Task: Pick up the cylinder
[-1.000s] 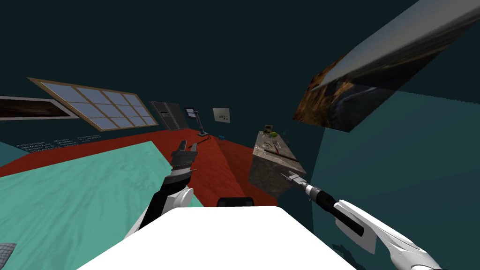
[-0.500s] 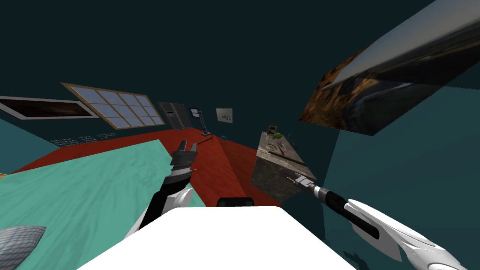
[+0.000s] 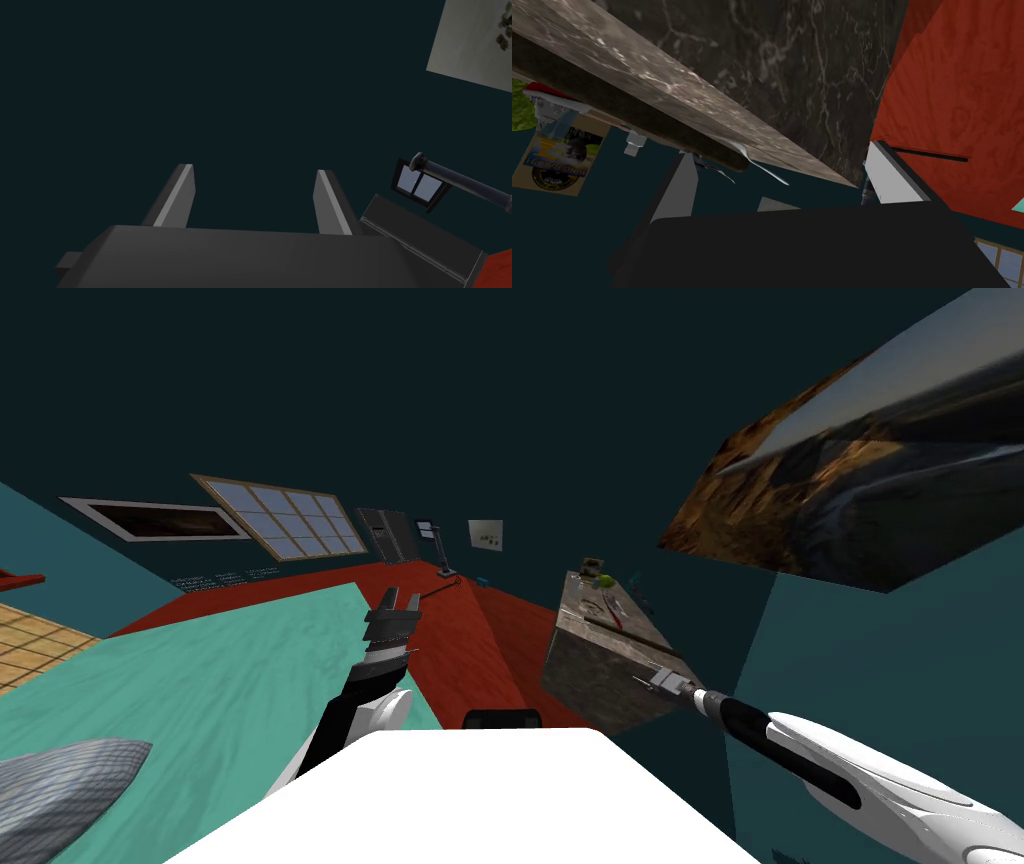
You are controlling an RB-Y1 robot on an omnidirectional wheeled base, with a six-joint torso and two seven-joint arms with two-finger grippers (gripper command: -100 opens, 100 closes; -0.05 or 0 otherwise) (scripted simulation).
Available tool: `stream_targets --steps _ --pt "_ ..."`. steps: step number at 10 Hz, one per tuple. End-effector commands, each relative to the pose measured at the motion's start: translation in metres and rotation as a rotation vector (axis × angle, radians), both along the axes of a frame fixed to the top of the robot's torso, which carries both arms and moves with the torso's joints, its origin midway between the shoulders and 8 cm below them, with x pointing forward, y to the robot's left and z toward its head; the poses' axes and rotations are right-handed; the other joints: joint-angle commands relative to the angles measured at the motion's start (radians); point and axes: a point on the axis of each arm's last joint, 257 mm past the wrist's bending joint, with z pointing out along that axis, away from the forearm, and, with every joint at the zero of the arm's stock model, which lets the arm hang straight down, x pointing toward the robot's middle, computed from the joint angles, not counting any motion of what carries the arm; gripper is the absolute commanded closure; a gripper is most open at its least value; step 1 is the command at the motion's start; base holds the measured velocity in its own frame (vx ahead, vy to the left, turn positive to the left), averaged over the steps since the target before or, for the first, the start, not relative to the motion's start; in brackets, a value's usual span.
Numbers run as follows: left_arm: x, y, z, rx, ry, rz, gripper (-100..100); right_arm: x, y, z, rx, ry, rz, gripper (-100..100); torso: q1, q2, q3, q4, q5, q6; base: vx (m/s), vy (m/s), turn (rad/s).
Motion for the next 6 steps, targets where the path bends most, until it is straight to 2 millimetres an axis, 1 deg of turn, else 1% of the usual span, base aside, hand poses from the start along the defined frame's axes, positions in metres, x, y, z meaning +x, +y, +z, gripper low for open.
stream_targets --steps 1,2,4,5,6 --pt "0.000 0.000 0.000 0.000 0.000 0.000 0 -0.003 -0.008 -0.002 -0.018 0.011 -0.001 -100 0.000 0.000 0.000 0.000 0.000 0.000 0.038 0.012 -0.026" --pt "0.000 0.000 0.000 0.000 0.000 0.000 0 -0.011 -0.026 0.000 -0.086 0.050 0.020 -100 -0.002 0.002 0.001 0.000 -0.001 0.000 0.044 0.012 0.099" --pt "0.000 0.000 0.000 0.000 0.000 0.000 0 -0.030 -0.062 0.004 -0.208 0.129 0.050 -100 -0.002 -0.001 0.000 0.000 0.000 -0.001 0.110 0.038 0.160" --pt "0.000 0.000 0.000 0.000 0.000 0.000 0 -0.031 -0.063 0.004 -0.208 0.129 0.049 -100 0.000 -0.003 -0.002 -0.001 0.000 -0.001 0.093 0.025 0.022" --pt "0.000 0.000 0.000 0.000 0.000 0.000 0 -0.037 -0.075 0.007 -0.257 0.162 0.069 -100 -0.001 -0.002 -0.001 0.000 0.000 0.000 0.089 0.013 0.062"
